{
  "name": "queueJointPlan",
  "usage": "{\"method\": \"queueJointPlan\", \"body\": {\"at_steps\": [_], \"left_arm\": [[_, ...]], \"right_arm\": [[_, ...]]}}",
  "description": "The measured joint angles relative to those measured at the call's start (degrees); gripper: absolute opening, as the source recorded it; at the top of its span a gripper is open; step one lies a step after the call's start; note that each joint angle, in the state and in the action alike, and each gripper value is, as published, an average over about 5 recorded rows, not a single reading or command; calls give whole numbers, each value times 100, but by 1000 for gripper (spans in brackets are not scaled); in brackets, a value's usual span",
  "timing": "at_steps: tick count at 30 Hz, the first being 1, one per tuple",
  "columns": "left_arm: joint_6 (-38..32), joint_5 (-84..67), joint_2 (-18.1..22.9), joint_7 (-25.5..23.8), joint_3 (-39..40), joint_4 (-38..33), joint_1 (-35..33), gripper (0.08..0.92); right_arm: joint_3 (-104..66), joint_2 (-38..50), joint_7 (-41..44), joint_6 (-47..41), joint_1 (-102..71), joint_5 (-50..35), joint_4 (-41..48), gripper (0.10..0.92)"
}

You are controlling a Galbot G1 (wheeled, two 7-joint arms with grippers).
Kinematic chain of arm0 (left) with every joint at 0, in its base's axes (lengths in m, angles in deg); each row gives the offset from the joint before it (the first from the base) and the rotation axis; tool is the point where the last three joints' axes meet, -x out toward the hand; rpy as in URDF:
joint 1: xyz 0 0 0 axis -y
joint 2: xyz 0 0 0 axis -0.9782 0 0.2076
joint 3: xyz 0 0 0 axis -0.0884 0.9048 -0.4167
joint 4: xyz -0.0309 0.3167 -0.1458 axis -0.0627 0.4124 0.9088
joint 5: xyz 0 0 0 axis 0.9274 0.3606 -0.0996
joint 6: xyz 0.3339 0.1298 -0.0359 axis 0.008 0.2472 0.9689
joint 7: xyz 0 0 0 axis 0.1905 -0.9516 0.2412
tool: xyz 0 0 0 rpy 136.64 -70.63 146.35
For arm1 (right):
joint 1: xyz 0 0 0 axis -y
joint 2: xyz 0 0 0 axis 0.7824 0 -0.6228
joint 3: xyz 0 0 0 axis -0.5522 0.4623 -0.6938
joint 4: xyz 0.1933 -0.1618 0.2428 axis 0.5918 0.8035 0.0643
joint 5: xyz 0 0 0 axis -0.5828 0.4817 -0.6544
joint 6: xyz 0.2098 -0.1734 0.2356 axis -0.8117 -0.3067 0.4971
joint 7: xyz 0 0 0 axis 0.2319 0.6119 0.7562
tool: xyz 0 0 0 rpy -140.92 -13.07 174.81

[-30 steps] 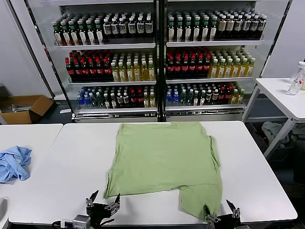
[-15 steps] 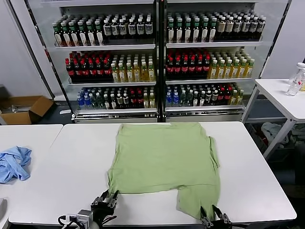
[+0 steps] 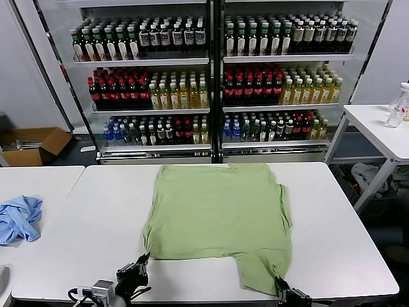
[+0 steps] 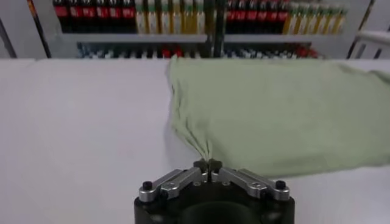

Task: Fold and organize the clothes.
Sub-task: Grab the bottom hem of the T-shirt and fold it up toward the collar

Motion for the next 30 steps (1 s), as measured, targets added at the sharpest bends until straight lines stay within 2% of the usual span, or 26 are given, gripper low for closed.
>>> {"method": "queueJointPlan", "body": {"at_steps": [9, 19, 23, 30], "left_arm": [[-185, -576, -563, 12, 61, 170, 595, 84], [-324, -728, -852, 84, 608, 1198, 1871, 86], [-363, -613, -853, 109, 850, 1617, 2256, 139], [-457, -331, -794, 181, 980, 1839, 2476, 329]], "right_arm": [[180, 429, -15, 49, 1449, -406, 512, 106], [1021, 558, 122, -34, 3262, -253, 1710, 109], [1272, 517, 169, -77, 3657, -9, 2020, 180], [1300, 462, 79, 304, 3626, 273, 2024, 370]]}}
